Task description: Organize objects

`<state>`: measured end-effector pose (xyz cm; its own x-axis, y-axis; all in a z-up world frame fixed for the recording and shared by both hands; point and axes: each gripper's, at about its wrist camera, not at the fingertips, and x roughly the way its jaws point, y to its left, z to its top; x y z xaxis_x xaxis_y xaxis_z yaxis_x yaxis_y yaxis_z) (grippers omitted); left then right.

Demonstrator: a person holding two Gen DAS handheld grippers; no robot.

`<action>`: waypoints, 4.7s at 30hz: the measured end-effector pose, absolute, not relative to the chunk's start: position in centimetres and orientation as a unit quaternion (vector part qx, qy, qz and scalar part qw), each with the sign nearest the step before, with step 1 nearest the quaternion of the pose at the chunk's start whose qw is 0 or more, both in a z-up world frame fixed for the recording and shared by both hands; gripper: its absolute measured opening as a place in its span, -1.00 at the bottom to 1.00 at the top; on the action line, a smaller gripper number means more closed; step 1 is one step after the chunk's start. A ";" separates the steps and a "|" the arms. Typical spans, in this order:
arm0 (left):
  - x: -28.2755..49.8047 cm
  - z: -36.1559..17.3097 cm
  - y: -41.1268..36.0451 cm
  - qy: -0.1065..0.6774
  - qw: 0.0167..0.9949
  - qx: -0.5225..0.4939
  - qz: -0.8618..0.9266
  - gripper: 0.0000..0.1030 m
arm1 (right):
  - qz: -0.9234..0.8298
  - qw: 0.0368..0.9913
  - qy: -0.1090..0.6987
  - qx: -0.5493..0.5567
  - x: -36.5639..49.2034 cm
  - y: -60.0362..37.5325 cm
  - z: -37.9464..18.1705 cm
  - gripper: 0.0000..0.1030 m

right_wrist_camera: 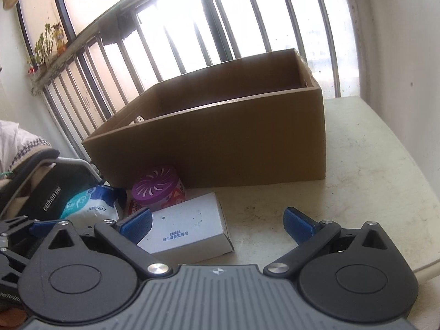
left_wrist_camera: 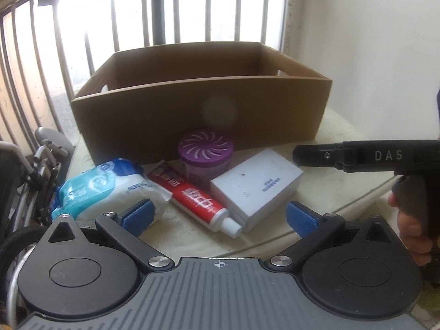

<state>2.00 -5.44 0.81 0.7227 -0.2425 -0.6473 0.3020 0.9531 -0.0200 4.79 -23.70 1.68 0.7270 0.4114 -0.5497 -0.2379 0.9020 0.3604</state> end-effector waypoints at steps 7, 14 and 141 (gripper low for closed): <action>3.6 -0.3 -7.9 0.361 0.908 0.054 -0.205 0.99 | 0.225 0.899 0.331 0.178 6.4 -24.7 0.9 0.96; 4.5 -1.1 -9.2 0.380 0.893 0.059 -0.232 0.99 | 0.268 0.871 0.359 0.203 8.1 -24.5 -0.2 0.63; 2.8 -4.5 -10.9 0.328 0.908 0.049 -0.256 0.23 | 0.197 0.881 0.336 0.267 4.6 -28.5 -2.8 0.29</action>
<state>2.78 -10.92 -4.46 0.6537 -0.4328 -0.6208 0.4970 0.8641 -0.0792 4.63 -28.47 -2.79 0.6958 0.5269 -0.4881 -0.1681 0.7802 0.6025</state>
